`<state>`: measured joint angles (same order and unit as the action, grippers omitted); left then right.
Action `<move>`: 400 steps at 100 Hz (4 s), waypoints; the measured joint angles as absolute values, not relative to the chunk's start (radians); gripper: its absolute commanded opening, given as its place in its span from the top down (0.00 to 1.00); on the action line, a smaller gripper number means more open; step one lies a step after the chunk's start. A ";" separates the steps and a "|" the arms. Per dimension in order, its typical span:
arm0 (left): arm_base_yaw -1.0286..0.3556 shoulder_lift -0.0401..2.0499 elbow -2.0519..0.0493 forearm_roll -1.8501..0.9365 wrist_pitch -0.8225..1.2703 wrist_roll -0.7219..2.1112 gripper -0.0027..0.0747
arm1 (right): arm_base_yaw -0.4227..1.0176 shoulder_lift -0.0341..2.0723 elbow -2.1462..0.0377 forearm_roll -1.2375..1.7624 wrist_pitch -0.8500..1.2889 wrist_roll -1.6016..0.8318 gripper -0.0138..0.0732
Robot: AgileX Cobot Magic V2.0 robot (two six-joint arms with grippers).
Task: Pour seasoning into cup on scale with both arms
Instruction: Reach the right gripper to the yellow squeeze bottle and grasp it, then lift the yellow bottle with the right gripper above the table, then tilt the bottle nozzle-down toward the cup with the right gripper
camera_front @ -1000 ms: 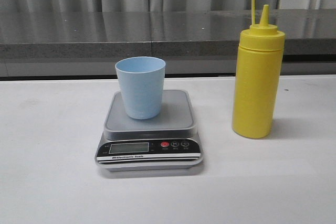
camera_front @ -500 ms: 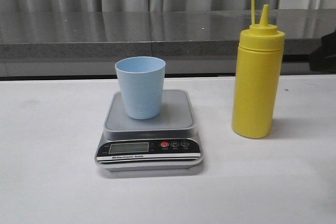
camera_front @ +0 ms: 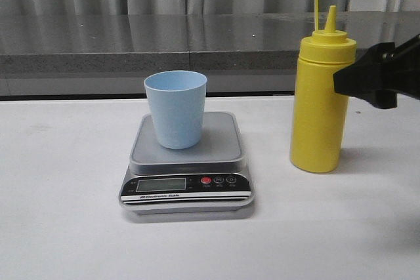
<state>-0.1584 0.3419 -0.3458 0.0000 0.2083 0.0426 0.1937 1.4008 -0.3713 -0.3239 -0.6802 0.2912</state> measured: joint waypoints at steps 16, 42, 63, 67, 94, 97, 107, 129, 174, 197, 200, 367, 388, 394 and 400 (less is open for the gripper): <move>-0.158 0.342 -0.346 0.000 0.208 0.043 0.99 | 0.194 1.489 -0.371 -0.327 -0.774 0.291 0.17; -0.158 0.342 -0.346 0.000 0.208 0.043 0.99 | 0.194 1.557 -0.371 -0.328 -0.845 0.269 0.17; -0.158 0.342 -0.346 0.000 0.208 0.043 0.99 | 0.194 1.598 -0.373 -0.328 -0.882 0.257 0.17; -0.158 0.342 -0.346 0.000 0.208 0.043 0.99 | 0.194 1.605 -0.376 -0.328 -0.885 0.255 0.17; -0.158 0.342 -0.346 0.000 0.208 0.043 0.99 | 0.194 1.646 -0.422 -0.328 -0.907 0.255 0.17; -0.158 0.342 -0.346 0.000 0.208 0.043 0.99 | 0.194 1.655 -0.429 -0.328 -0.907 0.255 0.17; -0.158 0.342 -0.346 0.000 0.208 0.043 0.99 | 0.194 1.680 -0.454 -0.328 -0.907 0.253 0.17; -0.158 0.342 -0.346 0.000 0.208 0.043 0.99 | 0.194 1.727 -0.518 -0.328 -0.907 0.253 0.17; -0.158 0.342 -0.346 0.000 0.208 0.043 0.99 | 0.194 1.785 -0.564 -0.334 -0.920 0.252 0.55; -0.158 0.342 -0.346 0.000 0.208 0.043 0.99 | 0.194 1.786 -0.564 -0.352 -1.016 0.252 0.70; -0.158 0.342 -0.346 0.000 0.208 0.043 0.99 | 0.194 1.786 -0.565 -0.367 -1.019 0.252 0.70; -0.158 0.342 -0.346 0.000 0.208 0.043 0.99 | 0.671 1.733 -1.128 -1.369 0.532 0.246 0.70; -0.158 0.342 -0.346 0.000 0.208 0.043 0.99 | 0.672 1.744 -1.128 -1.473 0.555 0.246 0.70; -0.158 0.342 -0.346 0.000 0.208 0.043 0.99 | 0.672 1.744 -1.131 -1.499 0.555 0.246 0.70; -0.158 0.342 -0.346 0.000 0.208 0.043 0.99 | 0.673 1.745 -1.133 -1.521 0.555 0.246 0.70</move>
<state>-0.1584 0.3419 -0.3458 0.0000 0.2083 0.0426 0.6730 1.7449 -1.1325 -1.5210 0.5553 0.2461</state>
